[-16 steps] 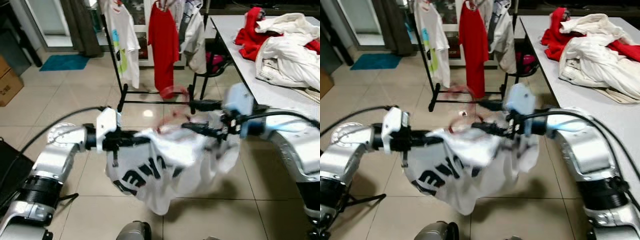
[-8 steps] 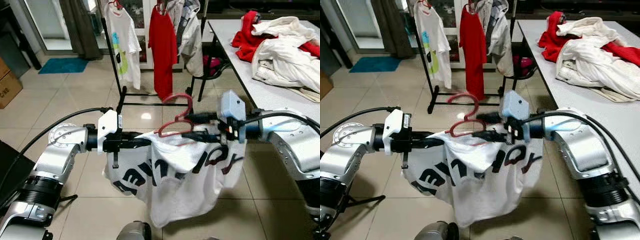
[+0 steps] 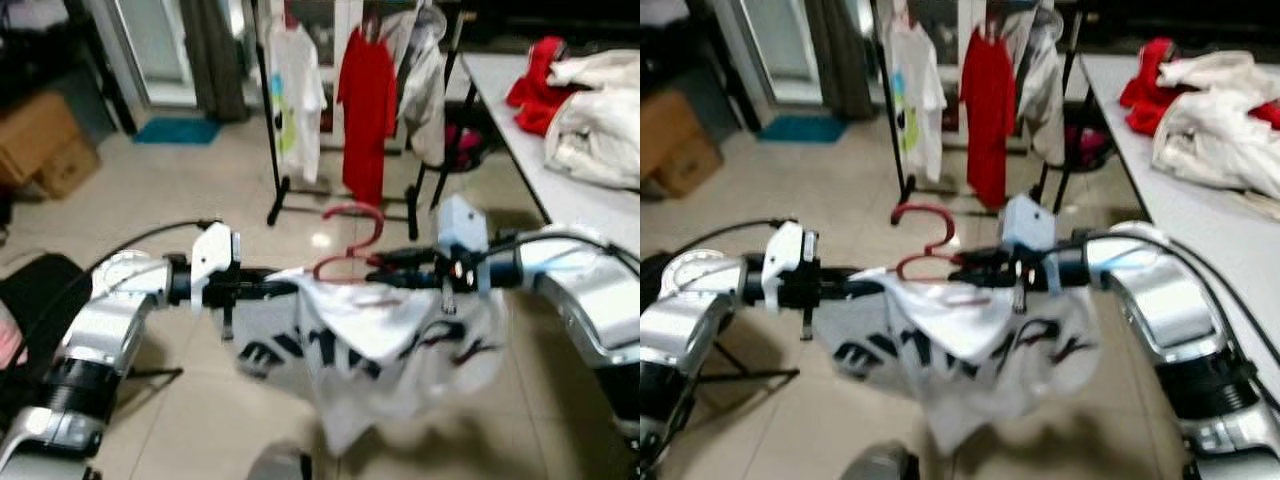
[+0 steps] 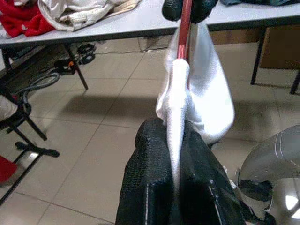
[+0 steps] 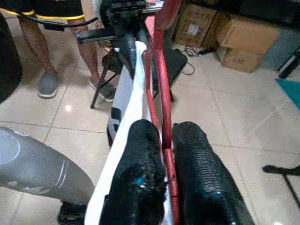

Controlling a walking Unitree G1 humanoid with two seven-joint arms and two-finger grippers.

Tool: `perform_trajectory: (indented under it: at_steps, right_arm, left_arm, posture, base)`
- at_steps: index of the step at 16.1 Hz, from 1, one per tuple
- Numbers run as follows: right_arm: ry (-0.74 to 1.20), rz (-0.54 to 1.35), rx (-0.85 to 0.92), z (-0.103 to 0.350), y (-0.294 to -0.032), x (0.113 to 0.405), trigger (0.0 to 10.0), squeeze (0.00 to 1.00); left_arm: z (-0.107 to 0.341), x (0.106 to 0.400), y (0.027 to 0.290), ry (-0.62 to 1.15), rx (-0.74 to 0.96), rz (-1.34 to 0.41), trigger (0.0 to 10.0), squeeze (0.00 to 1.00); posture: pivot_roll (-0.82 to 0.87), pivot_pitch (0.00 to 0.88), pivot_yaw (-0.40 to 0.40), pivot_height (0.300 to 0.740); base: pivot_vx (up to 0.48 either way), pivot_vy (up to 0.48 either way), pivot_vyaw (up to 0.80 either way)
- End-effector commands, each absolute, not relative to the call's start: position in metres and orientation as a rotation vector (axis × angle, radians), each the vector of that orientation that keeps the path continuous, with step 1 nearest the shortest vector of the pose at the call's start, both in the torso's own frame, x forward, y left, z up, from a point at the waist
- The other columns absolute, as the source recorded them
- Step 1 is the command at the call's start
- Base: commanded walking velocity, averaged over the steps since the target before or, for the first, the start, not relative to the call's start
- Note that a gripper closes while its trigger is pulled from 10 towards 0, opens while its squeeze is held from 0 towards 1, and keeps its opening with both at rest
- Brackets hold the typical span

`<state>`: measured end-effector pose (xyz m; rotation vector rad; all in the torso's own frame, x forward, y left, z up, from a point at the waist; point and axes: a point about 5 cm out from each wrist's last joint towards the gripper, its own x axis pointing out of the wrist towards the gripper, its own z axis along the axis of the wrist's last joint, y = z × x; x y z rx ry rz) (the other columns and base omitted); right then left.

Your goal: Hang hanger

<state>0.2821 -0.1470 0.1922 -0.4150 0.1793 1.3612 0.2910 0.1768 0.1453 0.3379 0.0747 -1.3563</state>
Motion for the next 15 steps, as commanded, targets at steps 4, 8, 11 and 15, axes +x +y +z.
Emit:
perform_trajectory:
  at_steps: [4, 8, 11, 15]
  right_arm:
    - [0.179, 1.381, -0.38, 0.1961, -0.1464, 0.2794, 0.0, 0.0]
    - [0.178, 1.392, -0.313, 0.197, -0.1426, 0.2773, 0.0, 0.0]
    - [0.175, 1.409, -0.289, 0.1987, -0.1418, 0.2753, 0.0, 0.0]
    - [0.204, 1.407, -0.288, 0.1966, -0.1449, 0.2736, 0.0, 0.0]
  left_arm:
    - [0.1582, 0.2942, 0.1769, 0.007, 0.343, -1.328, 0.0, 0.0]
    - [0.1572, 0.2939, 0.1762, 0.005, 0.337, -1.319, 0.0, 0.0]
    - [0.1577, 0.2946, 0.178, -0.011, 0.32, -1.285, 10.0, 0.0]
    - [0.1557, 0.2885, 0.1833, 0.02, 0.303, -1.315, 10.0, 1.0]
  posture:
    - [0.06, 0.007, 0.063, 0.74]
    - [0.06, 0.004, 0.058, 0.74]
    - [0.06, 0.012, 0.053, 0.74]
    - [0.06, 0.032, 0.037, 0.74]
  base:
    - [0.0, 0.0, 0.0]
    - [0.0, 0.0, 0.0]
    - [0.0, 0.0, 0.0]
    - [0.0, 0.0, 0.0]
